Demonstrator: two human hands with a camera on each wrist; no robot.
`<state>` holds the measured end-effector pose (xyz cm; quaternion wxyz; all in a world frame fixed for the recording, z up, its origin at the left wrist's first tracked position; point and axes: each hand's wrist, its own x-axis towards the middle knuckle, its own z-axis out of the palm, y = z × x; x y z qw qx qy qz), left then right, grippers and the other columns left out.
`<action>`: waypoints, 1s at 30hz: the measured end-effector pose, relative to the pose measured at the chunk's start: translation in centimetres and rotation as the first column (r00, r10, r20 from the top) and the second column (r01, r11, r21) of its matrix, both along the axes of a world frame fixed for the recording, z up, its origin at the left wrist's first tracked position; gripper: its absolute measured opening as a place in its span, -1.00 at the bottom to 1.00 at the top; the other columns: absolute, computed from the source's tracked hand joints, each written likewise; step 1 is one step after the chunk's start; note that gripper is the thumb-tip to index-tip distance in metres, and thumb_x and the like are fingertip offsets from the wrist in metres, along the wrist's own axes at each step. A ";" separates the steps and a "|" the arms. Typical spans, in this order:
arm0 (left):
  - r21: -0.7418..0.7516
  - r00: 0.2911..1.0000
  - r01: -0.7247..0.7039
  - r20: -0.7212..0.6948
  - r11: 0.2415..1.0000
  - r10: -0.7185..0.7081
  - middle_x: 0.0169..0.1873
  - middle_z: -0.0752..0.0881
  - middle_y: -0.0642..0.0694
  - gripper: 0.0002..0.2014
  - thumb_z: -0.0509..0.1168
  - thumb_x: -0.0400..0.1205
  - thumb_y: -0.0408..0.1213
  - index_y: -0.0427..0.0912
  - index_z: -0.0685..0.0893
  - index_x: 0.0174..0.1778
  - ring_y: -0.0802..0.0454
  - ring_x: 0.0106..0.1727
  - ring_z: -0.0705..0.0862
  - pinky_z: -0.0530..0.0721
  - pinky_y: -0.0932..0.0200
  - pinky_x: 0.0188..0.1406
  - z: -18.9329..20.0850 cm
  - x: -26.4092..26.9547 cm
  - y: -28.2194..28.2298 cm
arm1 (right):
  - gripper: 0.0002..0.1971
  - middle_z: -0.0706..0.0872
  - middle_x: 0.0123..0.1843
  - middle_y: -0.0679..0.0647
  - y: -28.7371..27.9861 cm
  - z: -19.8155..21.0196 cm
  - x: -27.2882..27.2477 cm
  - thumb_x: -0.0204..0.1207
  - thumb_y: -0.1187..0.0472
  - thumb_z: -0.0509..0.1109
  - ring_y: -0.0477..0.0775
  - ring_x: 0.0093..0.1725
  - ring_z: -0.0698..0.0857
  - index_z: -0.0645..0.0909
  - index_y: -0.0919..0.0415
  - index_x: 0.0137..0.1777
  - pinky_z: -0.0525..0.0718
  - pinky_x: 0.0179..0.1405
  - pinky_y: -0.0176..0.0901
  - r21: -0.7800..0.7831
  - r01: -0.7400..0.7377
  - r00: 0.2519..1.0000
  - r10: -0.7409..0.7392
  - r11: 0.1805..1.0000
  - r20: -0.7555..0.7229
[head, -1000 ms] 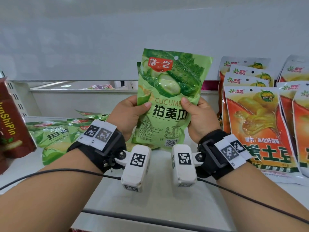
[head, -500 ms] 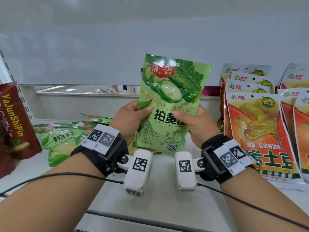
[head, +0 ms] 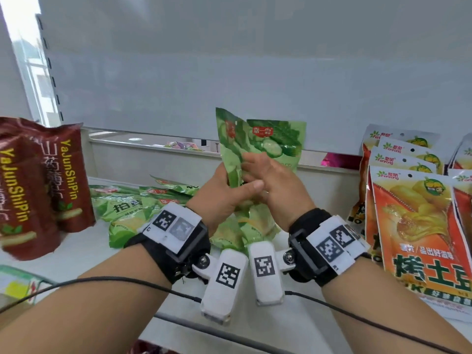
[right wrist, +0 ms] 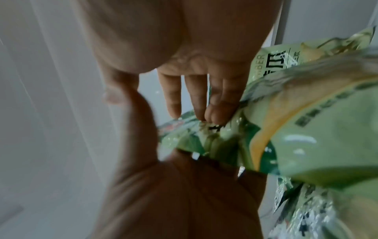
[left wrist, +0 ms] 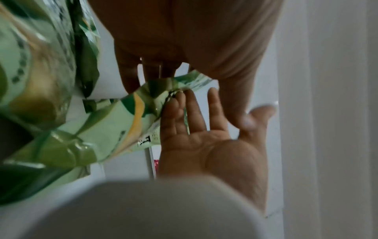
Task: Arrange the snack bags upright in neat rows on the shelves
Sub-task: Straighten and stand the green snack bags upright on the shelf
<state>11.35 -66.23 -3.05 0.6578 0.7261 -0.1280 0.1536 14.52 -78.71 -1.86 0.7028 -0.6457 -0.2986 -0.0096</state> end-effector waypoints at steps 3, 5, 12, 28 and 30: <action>-0.136 0.959 -0.282 -0.066 0.950 0.275 0.02 0.80 -0.13 -0.84 0.32 0.58 -0.19 0.08 0.65 0.05 -0.21 0.07 0.76 0.68 -0.27 0.17 -0.2 0.4 2.6 | -0.40 0.76 0.16 0.04 1.1 0.3 0.1 0.26 -0.43 0.07 -0.08 0.08 0.75 0.64 -0.11 0.11 0.72 -0.12 -0.18 0.003 -0.031 0.999 0.031 1.000 -0.039; -0.236 0.930 -0.362 -0.156 0.902 0.332 -0.01 0.79 -0.26 -0.88 0.26 0.61 -0.22 -0.04 0.66 0.02 -0.31 0.04 0.75 0.68 -0.36 0.13 -0.3 0.6 4.4 | -0.45 0.79 0.06 0.00 1.8 0.4 0.4 0.34 -0.39 0.09 -0.09 -0.09 0.76 0.63 -0.06 0.08 0.69 -0.28 -0.24 -0.020 0.011 0.999 -0.012 1.000 -0.040; -0.303 0.853 -0.519 -0.244 0.799 0.462 -0.22 0.61 -0.05 -0.82 0.18 0.71 -0.32 -0.05 0.50 -0.22 0.06 -0.27 0.62 0.64 0.16 -0.27 0.2 1.7 11.0 | -0.94 0.69 -0.08 -0.01 2.0 -0.2 3.6 0.57 0.19 0.34 -0.01 -0.15 0.62 0.58 0.00 -0.10 0.59 -0.26 -0.19 -0.121 0.290 0.947 -0.303 0.949 -0.106; 0.191 0.720 -0.660 -0.112 0.726 0.684 0.17 0.66 -0.09 -0.75 0.35 0.56 -0.14 0.03 0.66 0.17 0.07 -0.10 0.63 0.54 0.15 -0.14 1.6 3.0 12.4 | -0.48 0.62 0.28 0.28 -3.1 -0.3 11.8 0.45 0.21 0.39 0.21 0.12 0.63 0.43 0.37 0.39 0.57 -0.01 -0.06 -0.422 0.628 0.665 -0.733 0.654 -0.146; 0.117 0.799 -0.584 -0.088 0.803 0.594 -0.06 0.69 0.03 -0.94 0.36 0.58 -0.20 0.05 0.69 -0.08 0.24 -0.19 0.56 0.43 0.24 -0.30 2.5 3.4 11.0 | -0.43 0.56 0.34 0.29 -3.6 -0.2 12.4 0.46 0.25 0.38 0.25 0.20 0.60 0.32 0.37 0.44 0.56 0.07 -0.01 -0.408 0.645 0.647 -0.746 0.646 -0.158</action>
